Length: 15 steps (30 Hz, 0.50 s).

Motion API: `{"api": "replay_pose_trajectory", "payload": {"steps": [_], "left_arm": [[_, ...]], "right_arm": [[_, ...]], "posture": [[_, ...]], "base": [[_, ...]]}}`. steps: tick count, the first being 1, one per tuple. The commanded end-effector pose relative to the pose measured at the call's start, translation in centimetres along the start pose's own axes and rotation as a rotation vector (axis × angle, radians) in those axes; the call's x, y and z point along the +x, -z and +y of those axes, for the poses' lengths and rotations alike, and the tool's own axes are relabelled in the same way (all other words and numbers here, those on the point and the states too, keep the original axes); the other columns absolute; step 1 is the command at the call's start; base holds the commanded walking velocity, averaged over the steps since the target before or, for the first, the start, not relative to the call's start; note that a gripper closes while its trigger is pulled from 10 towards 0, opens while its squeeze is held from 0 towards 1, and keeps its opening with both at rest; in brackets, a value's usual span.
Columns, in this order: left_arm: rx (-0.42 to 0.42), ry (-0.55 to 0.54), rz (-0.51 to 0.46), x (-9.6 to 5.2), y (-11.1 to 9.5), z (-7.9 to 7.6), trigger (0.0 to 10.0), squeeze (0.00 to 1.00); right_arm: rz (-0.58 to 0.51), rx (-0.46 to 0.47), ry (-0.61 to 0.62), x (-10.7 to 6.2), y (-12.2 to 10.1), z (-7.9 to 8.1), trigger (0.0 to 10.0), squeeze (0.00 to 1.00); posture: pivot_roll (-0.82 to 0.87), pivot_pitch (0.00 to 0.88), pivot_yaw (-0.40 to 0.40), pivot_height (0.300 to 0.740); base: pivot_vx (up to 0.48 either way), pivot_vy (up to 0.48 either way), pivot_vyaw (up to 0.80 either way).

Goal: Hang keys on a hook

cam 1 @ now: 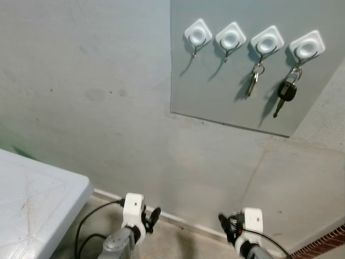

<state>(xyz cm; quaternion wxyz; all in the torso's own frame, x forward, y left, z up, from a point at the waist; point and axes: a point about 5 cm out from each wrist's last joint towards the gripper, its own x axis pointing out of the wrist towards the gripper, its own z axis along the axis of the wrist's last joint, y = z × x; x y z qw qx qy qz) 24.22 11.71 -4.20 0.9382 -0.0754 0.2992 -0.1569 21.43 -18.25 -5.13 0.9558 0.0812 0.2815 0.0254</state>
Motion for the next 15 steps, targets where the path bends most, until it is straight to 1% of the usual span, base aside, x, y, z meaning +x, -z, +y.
{"api": "replay_pose_trajectory", "payload": {"steps": [1, 4, 6, 7, 8, 9, 10, 12, 15], "left_arm": [[0.018, -0.026, 0.055, -0.4, 1.0, 0.5, 10.0, 0.0], [-0.003, -0.041, 0.096, -0.7, 1.9, 0.8, 10.0, 0.0], [0.013, -0.056, 0.146, -1.1, 2.9, 1.1, 10.0, 0.0], [0.02, -0.081, 0.192, -1.5, 3.8, 1.5, 10.0, 0.0], [0.022, -0.098, 0.216, -1.8, 4.3, 1.7, 10.0, 0.0], [0.022, -0.098, 0.216, -1.8, 4.3, 1.7, 10.0, 0.0], [0.028, -0.121, 0.248, -2.3, 5.0, 2.1, 10.0, 0.0], [0.006, -0.148, 0.264, -2.6, 5.5, 2.5, 10.0, 0.0], [-0.023, -0.176, 0.264, -3.0, 5.8, 3.0, 10.0, 0.0]], "right_arm": [[0.048, -0.024, 0.039, -0.2, 0.8, -0.3, 10.0, 0.0], [0.106, -0.034, 0.075, -0.4, 1.8, -0.6, 10.0, 0.0], [0.143, -0.041, 0.089, -0.6, 2.5, -0.7, 10.0, 0.0], [0.168, -0.068, 0.085, -0.7, 2.9, -0.5, 10.0, 0.0], [0.173, -0.072, 0.079, -0.7, 3.0, -0.4, 10.0, 0.0], [0.173, -0.072, 0.079, -0.7, 3.0, -0.4, 10.0, 0.0], [0.184, -0.071, 0.081, -0.8, 3.2, -0.3, 10.0, 0.0], [0.204, -0.091, 0.1, -0.9, 3.5, -0.4, 10.0, 0.0], [0.234, -0.126, 0.09, -1.1, 4.1, -0.3, 10.0, 0.0]], "posture": [[0.0, 0.017, 0.065, 0.74], [-0.01, 0.003, 0.073, 0.74], [-0.01, 0.001, 0.074, 0.74], [-0.02, 0.0, 0.074, 0.74], [-0.02, 0.0, 0.074, 0.74], [-0.02, 0.0, 0.074, 0.74], [-0.02, 0.0, 0.074, 0.74], [-0.03, 0.0, 0.067, 0.74], [-0.03, 0.0, 0.064, 0.74]], "base": [[0.0, 0.0, 0.0], [0.0, 0.0, 0.0], [0.0, 0.0, 0.0], [0.0, 0.0, 0.0], [0.0, 0.0, 0.0], [0.0, 0.0, 0.0], [0.0, 0.0, 0.0], [0.0, 0.0, 0.0], [0.0, 0.0, 0.0]]}}
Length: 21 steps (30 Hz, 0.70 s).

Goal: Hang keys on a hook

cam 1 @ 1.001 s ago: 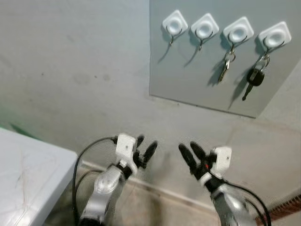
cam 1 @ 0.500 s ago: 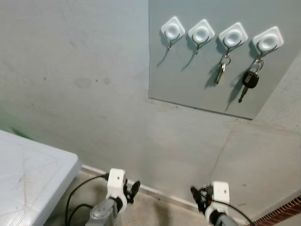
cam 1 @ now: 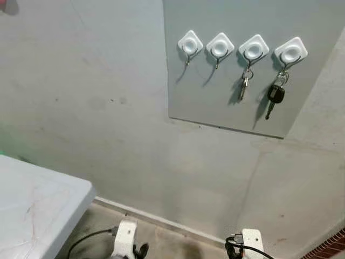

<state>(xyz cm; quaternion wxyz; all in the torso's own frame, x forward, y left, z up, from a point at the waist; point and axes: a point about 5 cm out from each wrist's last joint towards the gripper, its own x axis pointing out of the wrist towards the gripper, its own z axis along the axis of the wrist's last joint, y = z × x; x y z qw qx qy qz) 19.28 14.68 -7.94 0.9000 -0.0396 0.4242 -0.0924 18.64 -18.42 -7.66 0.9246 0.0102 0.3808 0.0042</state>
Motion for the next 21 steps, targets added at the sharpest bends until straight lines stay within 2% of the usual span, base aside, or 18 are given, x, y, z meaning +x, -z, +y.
{"api": "replay_pose_trajectory", "payload": {"steps": [1, 2, 6, 9, 21], "left_arm": [[-0.024, -0.027, 0.001, -0.1, 0.1, 0.6, 10.0, 0.0], [-0.052, -0.034, -0.01, -0.2, 0.2, 0.7, 10.0, 0.0], [-0.037, -0.048, -0.009, -0.3, 0.4, 0.8, 10.0, 0.0], [-0.055, -0.059, -0.015, -0.3, 0.5, 0.8, 10.0, 0.0], [-0.111, -0.053, -0.012, -0.3, 0.7, 0.6, 10.0, 0.0]], "right_arm": [[0.034, -0.016, -0.005, -0.1, 0.7, 0.3, 10.0, 0.0], [0.066, -0.007, 0.014, -0.4, 1.6, 0.0, 10.0, 0.0], [0.106, -0.024, 0.026, -0.8, 2.6, -0.2, 10.0, 0.0], [0.166, -0.024, 0.036, -1.5, 4.2, -0.5, 10.0, 0.0], [0.177, -0.052, 0.028, -1.5, 4.3, -0.6, 10.0, 0.0]], "posture": [[-0.02, 0.0, 0.057, 0.74], [-0.01, 0.0, 0.05, 0.74], [0.01, 0.0, 0.029, 0.74], [0.03, 0.0, 0.007, 0.74], [0.05, 0.0, -0.009, 0.74]], "base": [[0.0, 0.0, 0.0], [0.0, 0.0, 0.0], [0.0, 0.0, 0.0], [0.0, 0.0, 0.0], [0.0, 0.0, 0.0]]}}
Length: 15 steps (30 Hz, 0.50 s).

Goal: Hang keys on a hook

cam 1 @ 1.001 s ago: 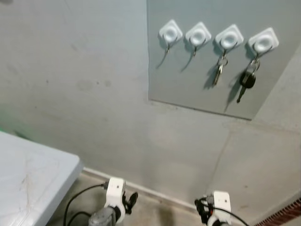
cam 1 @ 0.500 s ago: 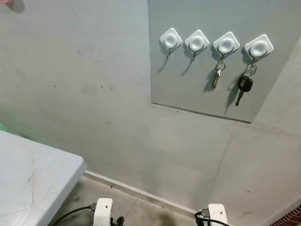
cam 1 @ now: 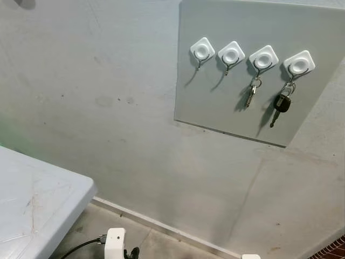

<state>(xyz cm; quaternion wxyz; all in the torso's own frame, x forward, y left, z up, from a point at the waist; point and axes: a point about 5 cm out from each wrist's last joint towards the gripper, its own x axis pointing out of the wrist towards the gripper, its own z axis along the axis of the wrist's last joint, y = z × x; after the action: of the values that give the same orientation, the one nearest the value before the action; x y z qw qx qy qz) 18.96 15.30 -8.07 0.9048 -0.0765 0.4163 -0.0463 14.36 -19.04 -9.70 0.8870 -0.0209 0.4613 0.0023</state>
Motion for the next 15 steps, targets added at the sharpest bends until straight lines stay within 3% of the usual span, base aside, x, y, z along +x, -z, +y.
{"api": "replay_pose_trajectory", "payload": {"steps": [1, 11, 15], "left_arm": [[-0.007, 0.0, 0.017, -0.1, 0.41, 0.08, 10.0, 0.0], [0.033, -0.005, 0.034, -0.3, 0.86, 0.47, 10.0, 0.0], [0.029, -0.004, 0.034, -0.32, 0.9, 0.5, 10.0, 0.0]], "right_arm": [[-0.002, 0.002, -0.001, 0.09, -0.26, 0.08, 10.0, 0.0], [0.014, -0.016, -0.008, 0.02, 0.19, 0.47, 10.0, 0.0], [0.022, -0.027, -0.009, 0.0, 0.32, 0.48, 10.0, 0.0]], "posture": [[0.05, 0.0, -0.007, 0.74], [0.05, 0.0, 0.002, 0.74], [0.04, 0.0, 0.002, 0.74]], "base": [[0.0, 0.0, 0.0], [0.0, 0.0, 0.0], [0.0, 0.0, 0.66]]}}
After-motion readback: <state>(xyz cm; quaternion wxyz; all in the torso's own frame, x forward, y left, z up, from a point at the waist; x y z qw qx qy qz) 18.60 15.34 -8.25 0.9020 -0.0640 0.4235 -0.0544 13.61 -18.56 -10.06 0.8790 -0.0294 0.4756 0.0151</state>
